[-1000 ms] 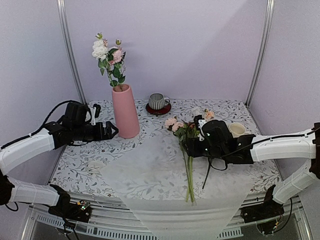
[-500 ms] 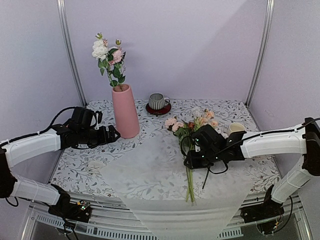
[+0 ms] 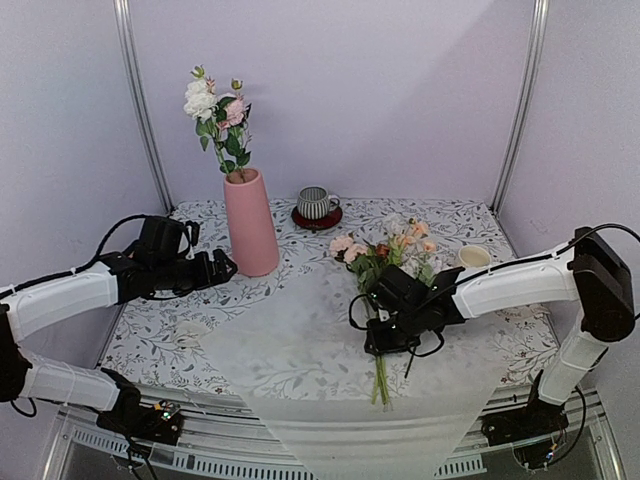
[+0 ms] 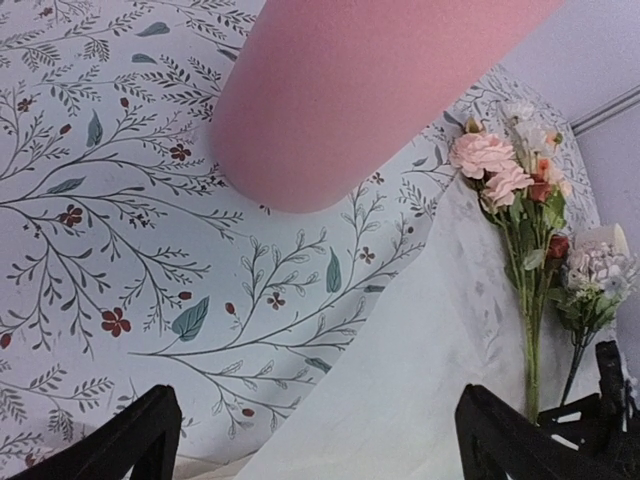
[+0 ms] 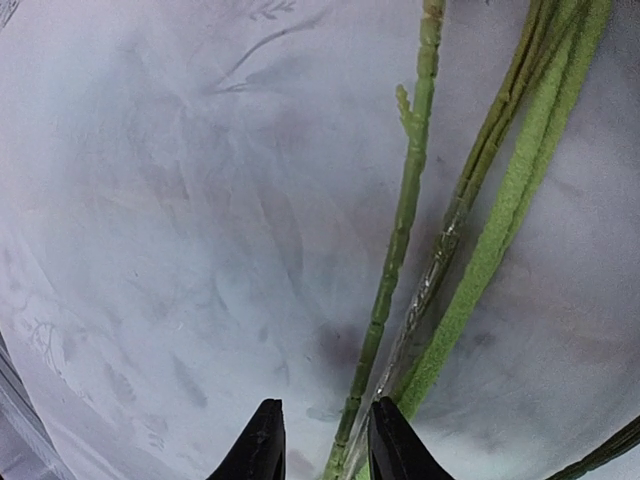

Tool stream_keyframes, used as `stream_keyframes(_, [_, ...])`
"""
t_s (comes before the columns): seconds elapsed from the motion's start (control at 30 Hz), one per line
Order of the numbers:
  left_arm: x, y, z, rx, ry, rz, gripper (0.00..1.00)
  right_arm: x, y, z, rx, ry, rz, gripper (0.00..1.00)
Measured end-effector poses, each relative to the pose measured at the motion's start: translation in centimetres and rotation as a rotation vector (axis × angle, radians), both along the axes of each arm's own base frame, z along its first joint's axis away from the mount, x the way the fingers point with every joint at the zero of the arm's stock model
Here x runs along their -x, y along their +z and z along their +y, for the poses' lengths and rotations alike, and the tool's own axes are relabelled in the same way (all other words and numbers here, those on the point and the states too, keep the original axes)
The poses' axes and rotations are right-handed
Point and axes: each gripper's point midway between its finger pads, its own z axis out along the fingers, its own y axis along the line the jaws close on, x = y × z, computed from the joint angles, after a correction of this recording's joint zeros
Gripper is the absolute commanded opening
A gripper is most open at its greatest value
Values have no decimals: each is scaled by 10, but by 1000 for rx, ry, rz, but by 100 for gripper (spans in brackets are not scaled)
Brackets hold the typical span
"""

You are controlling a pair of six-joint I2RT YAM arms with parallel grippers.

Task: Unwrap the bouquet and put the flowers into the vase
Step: Pick up the fake flower from the flattened wrapping paper.

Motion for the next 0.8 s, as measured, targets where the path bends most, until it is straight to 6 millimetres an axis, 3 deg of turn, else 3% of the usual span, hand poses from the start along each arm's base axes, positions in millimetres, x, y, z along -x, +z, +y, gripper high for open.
stream_keyframes(0.4, [3,20,1,26,-10,-67,97,-5,-1,7,15,-1,3,28])
stream_keyframes(0.8, [6,18,-3,43,-32,-68,97,-6,-8,5,45,-12,15,27])
